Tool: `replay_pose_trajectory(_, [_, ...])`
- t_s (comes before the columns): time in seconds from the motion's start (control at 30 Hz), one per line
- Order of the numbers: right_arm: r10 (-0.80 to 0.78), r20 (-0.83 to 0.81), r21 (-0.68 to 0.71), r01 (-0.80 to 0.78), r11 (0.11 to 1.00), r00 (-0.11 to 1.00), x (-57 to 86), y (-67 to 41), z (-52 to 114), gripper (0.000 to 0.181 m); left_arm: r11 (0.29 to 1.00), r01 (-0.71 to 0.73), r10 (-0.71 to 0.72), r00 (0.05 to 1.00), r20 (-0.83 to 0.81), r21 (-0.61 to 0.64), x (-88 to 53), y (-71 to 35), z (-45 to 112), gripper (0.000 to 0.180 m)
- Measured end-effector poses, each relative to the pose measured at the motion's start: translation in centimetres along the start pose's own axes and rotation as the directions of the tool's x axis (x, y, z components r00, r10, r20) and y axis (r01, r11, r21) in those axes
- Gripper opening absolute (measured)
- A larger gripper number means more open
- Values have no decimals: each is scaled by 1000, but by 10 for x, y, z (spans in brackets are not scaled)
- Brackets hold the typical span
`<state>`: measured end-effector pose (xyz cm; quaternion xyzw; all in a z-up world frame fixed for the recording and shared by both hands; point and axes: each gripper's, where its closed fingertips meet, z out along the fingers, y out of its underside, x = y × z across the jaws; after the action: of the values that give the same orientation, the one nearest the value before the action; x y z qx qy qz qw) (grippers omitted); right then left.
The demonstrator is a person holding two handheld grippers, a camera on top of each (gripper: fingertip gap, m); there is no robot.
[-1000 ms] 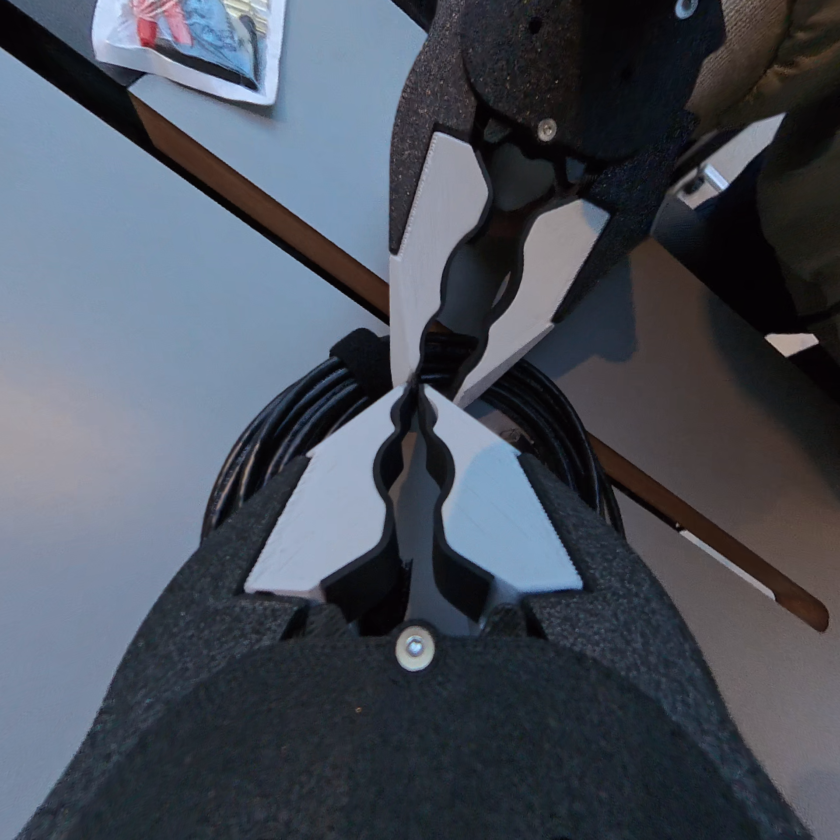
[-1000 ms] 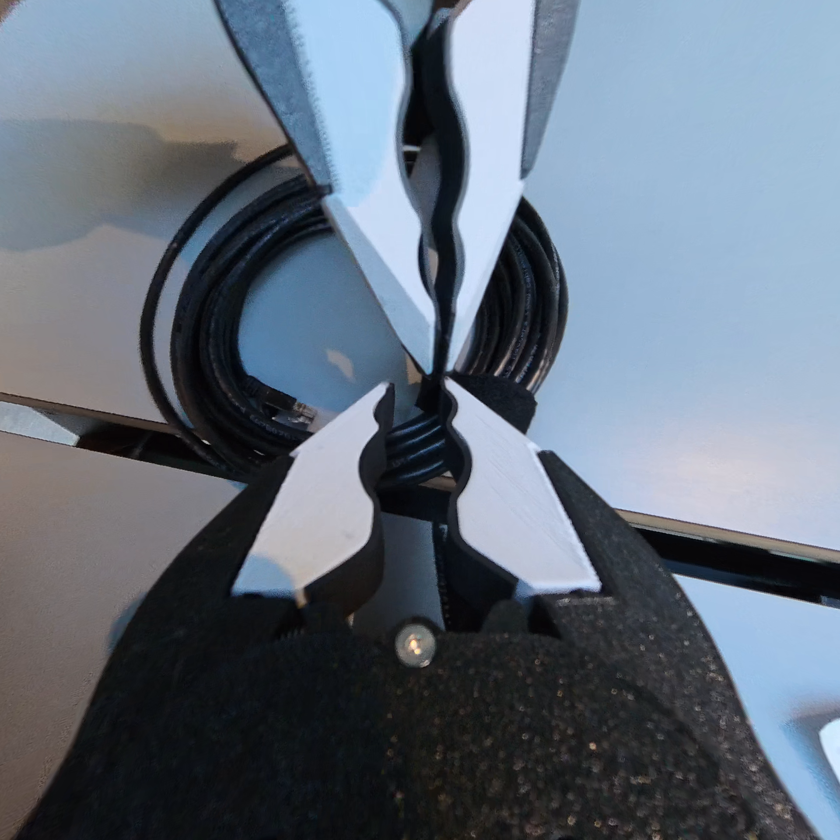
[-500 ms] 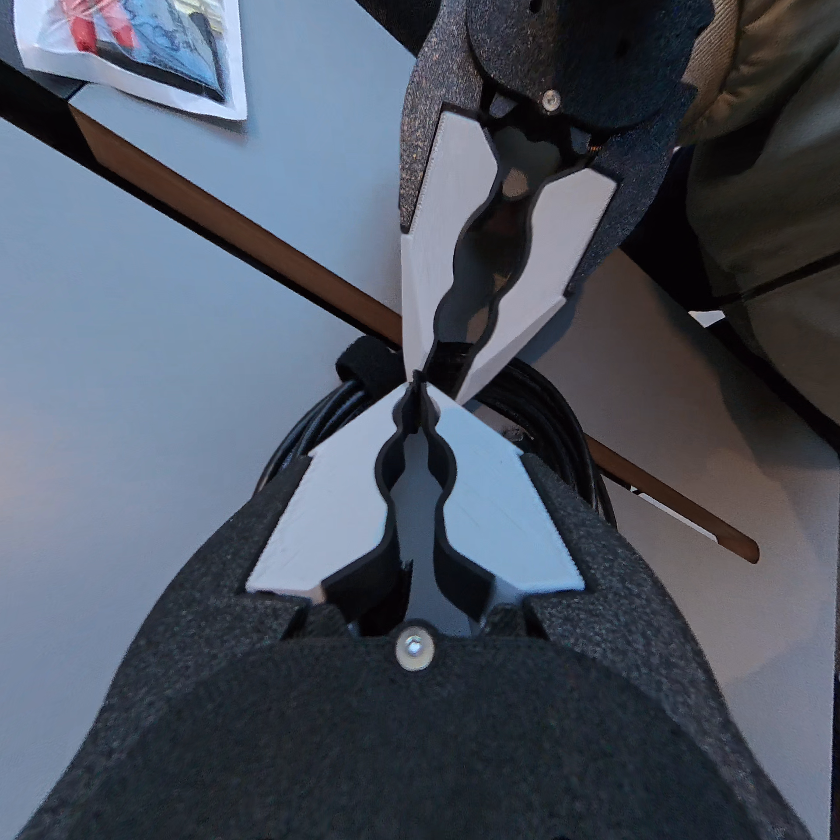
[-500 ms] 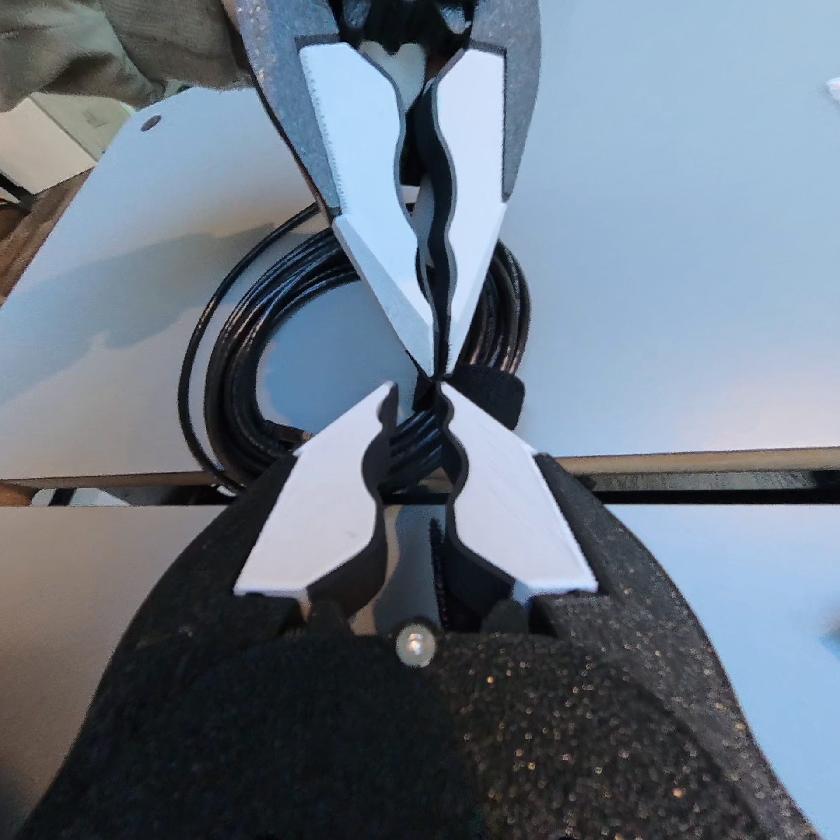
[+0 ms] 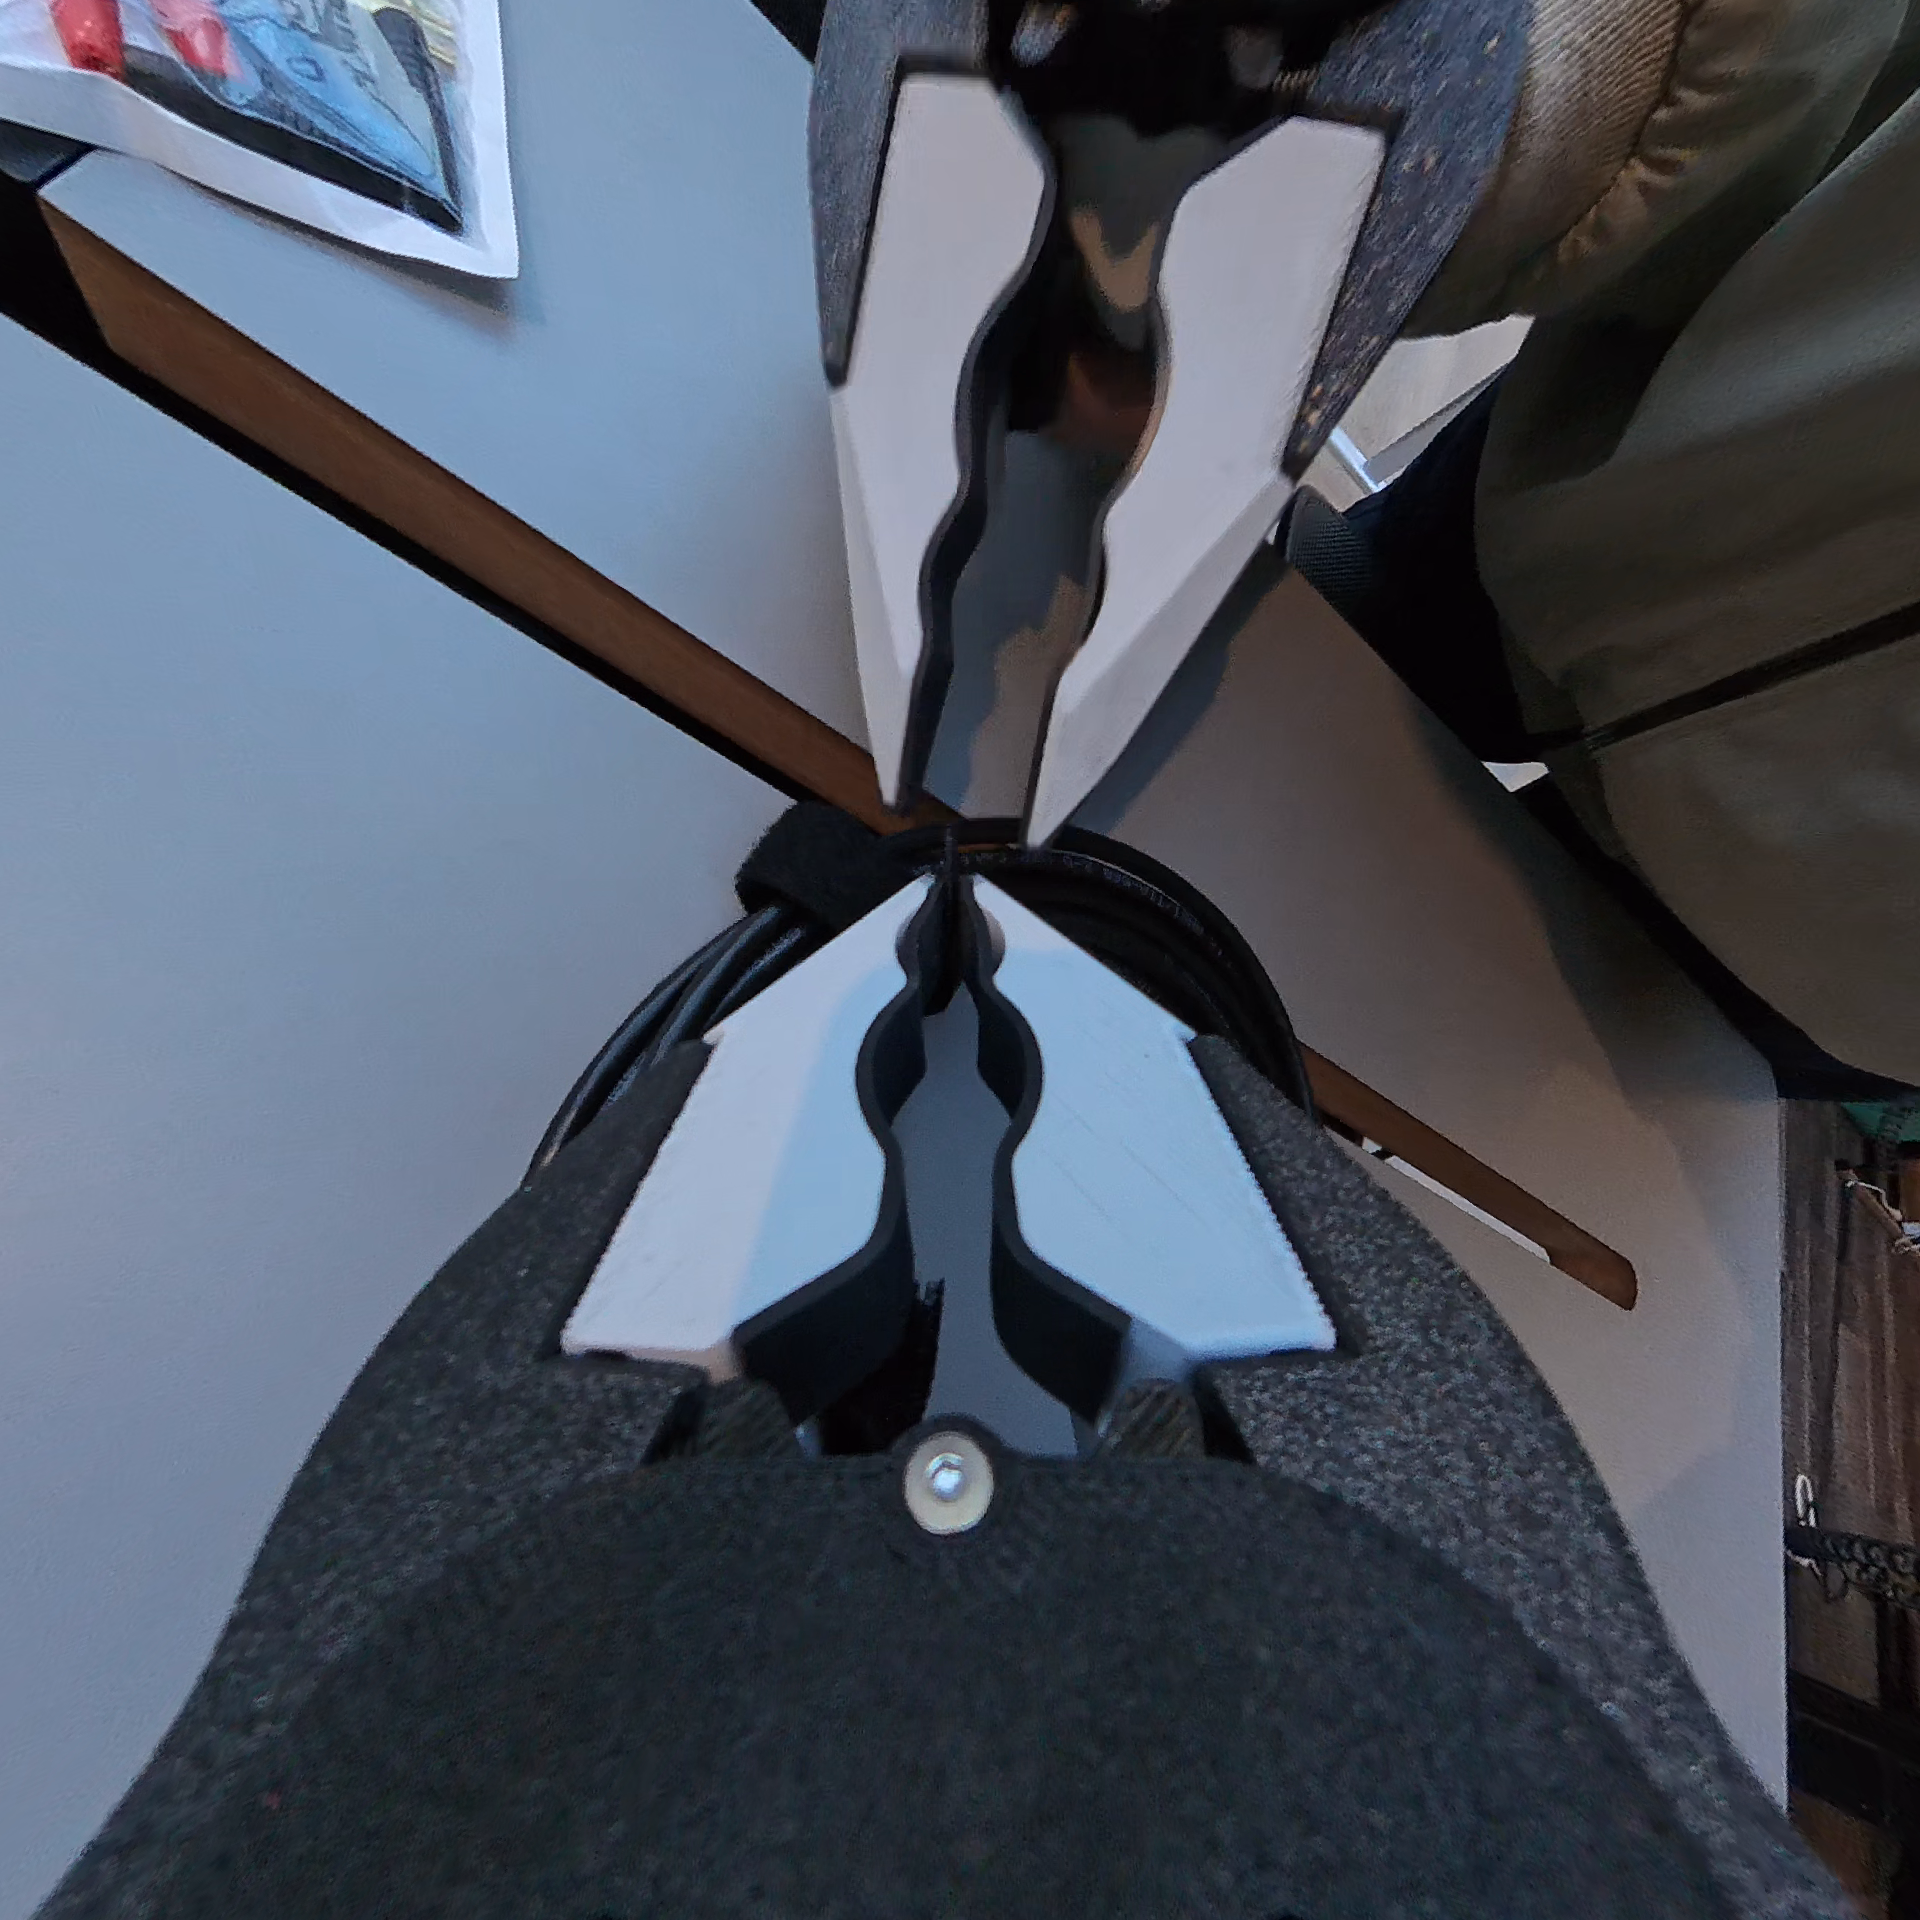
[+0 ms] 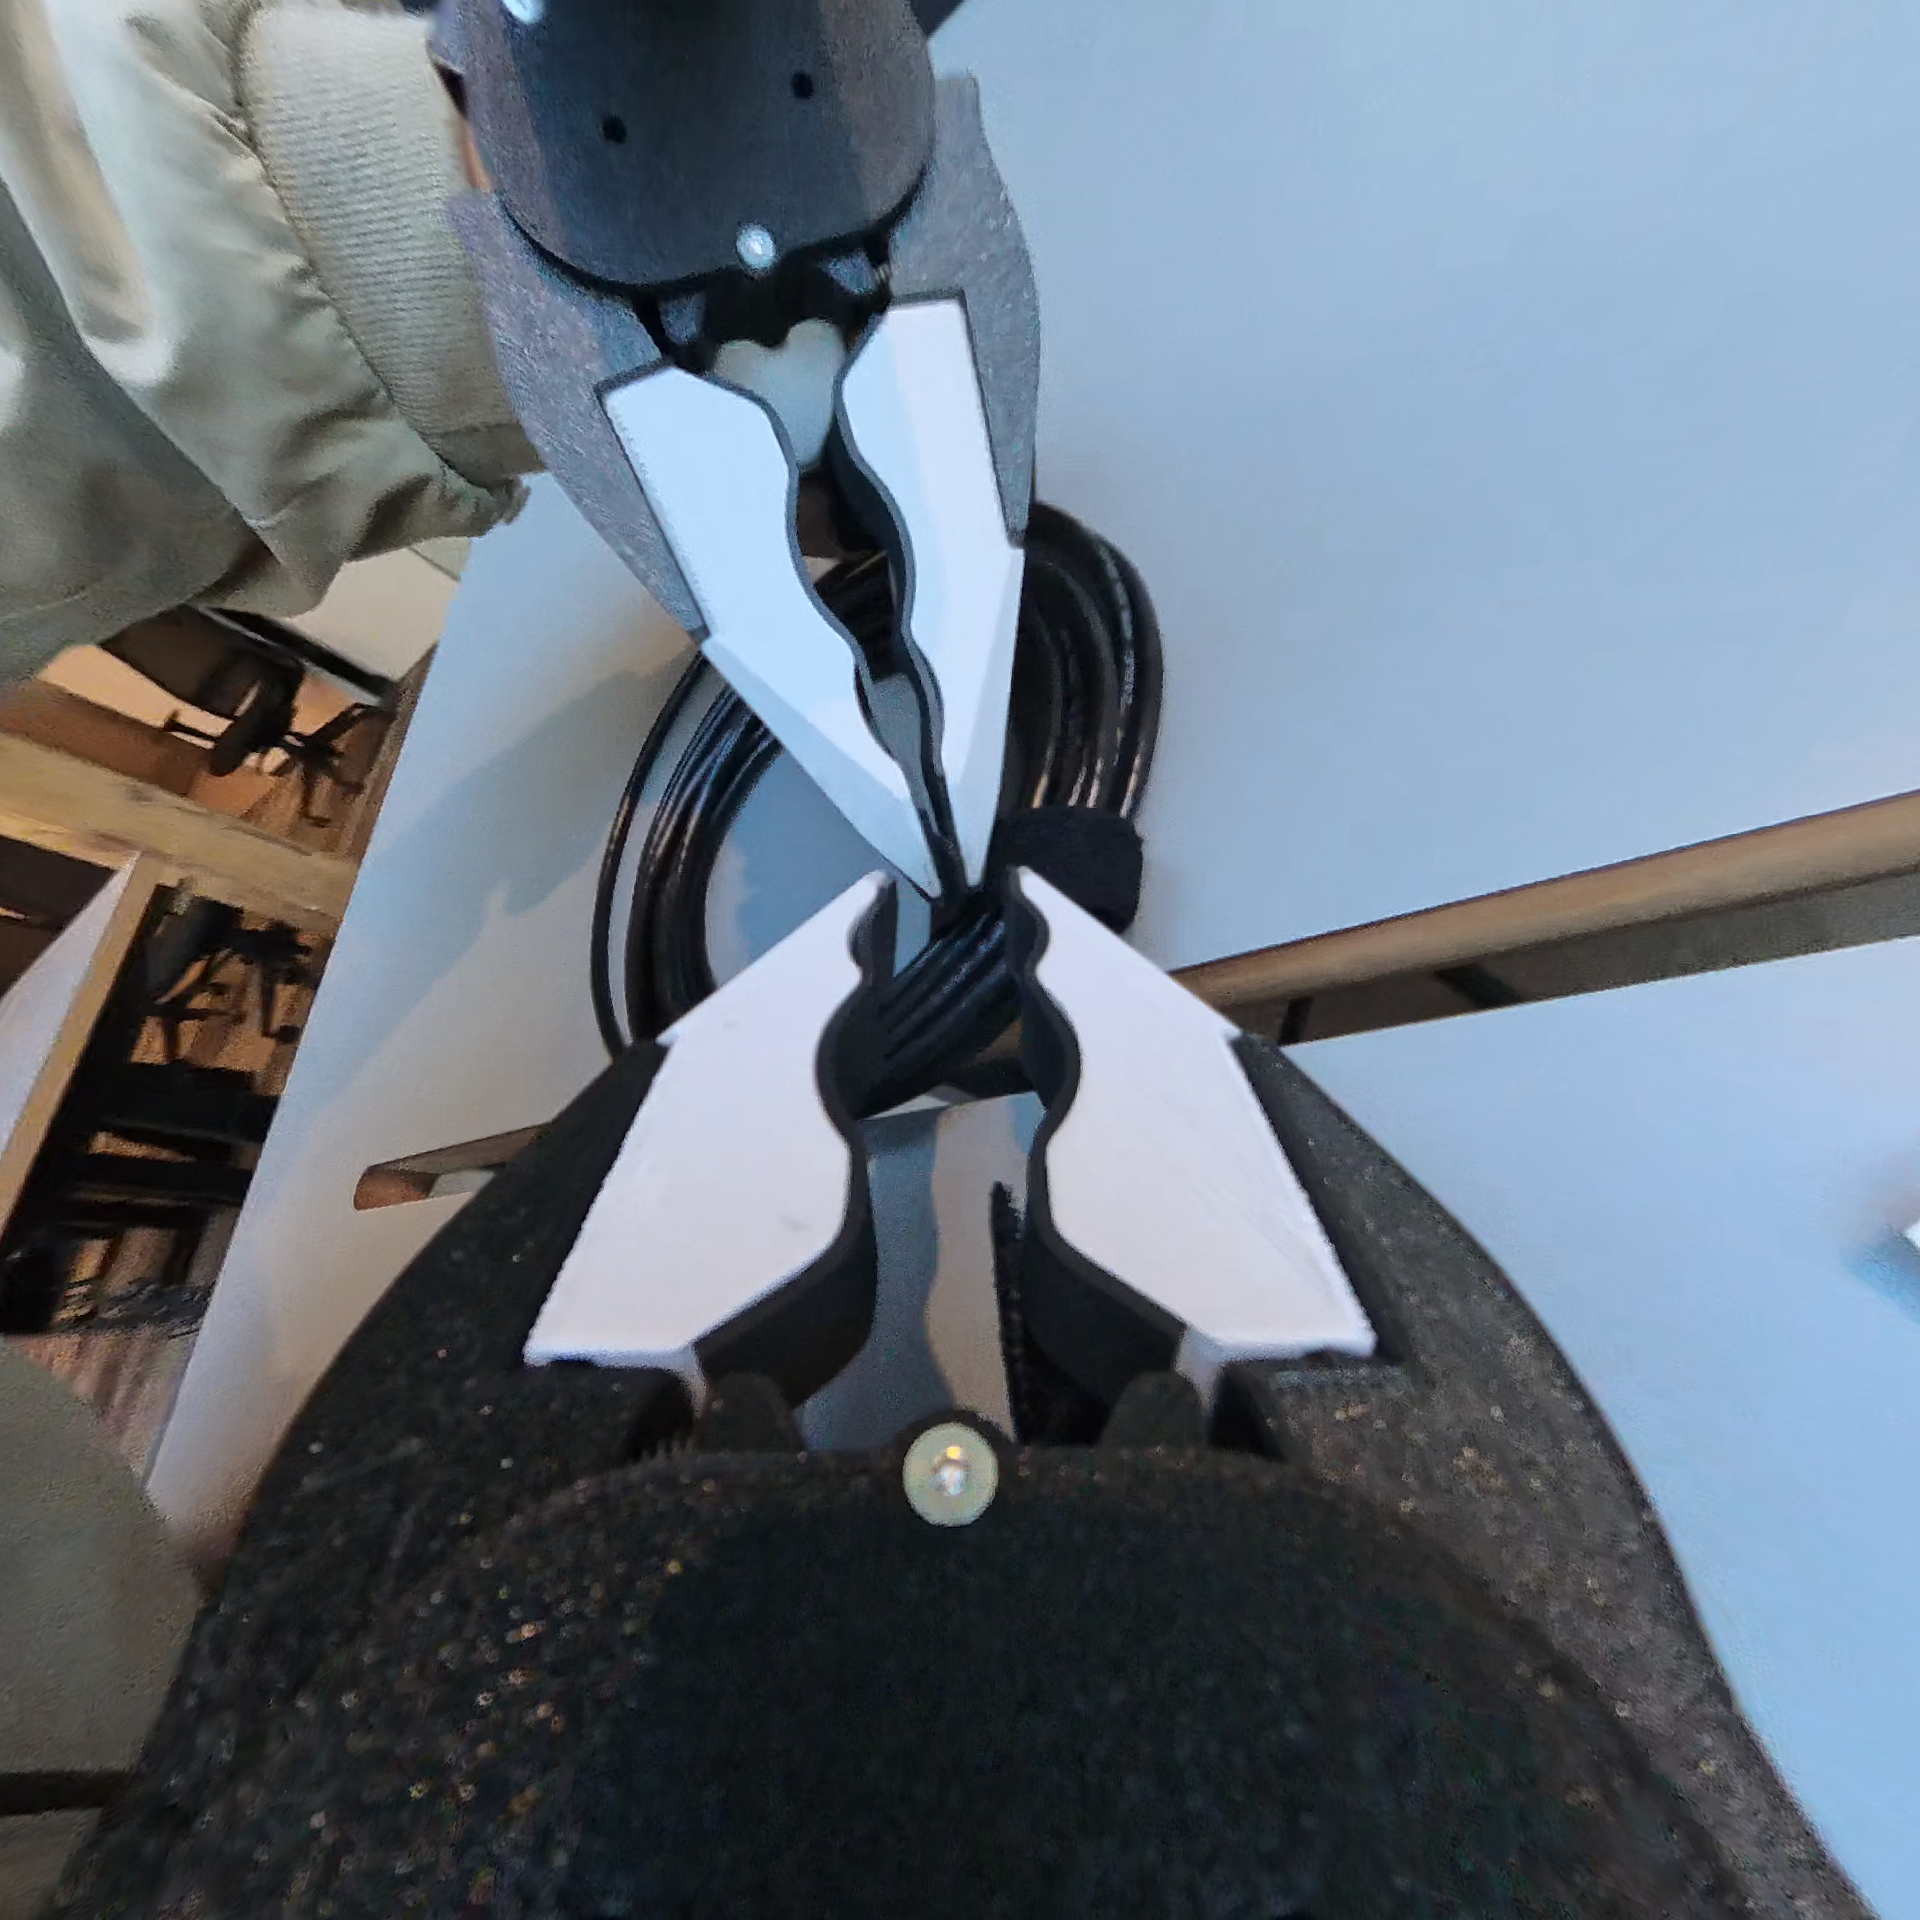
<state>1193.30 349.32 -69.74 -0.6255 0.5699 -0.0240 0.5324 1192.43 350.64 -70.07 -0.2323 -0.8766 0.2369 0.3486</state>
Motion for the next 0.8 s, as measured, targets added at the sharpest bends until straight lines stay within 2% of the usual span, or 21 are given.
replay_pose_trajectory(0.1, [3,46,-34,-1,999,999,-1,8,9,15,1000,-3,3,1000,-2,5,0,0,0,0])
replay_pose_trajectory(0.3, [20,122,3,-20,1000,992,-3,4,7,0,999,16,-15,1000,-19,31,3,0,-2,1])
replay_pose_trajectory(0.5, [27,131,13,-29,999,991,-2,4,4,0,996,78,-80,996,35,44,-4,13,-14,21])
replay_pose_trajectory(0.6, [18,134,14,-21,1000,991,-3,4,4,0,995,72,-76,995,59,66,-8,16,-15,10])
replay_pose_trajectory(0.7, [-27,117,22,24,999,993,-4,4,4,0,998,8,-13,995,103,56,-8,15,-11,2])
replay_pose_trajectory(0.8, [-112,83,-6,113,994,990,-6,10,5,0,994,92,-97,992,77,67,-10,11,-19,0])
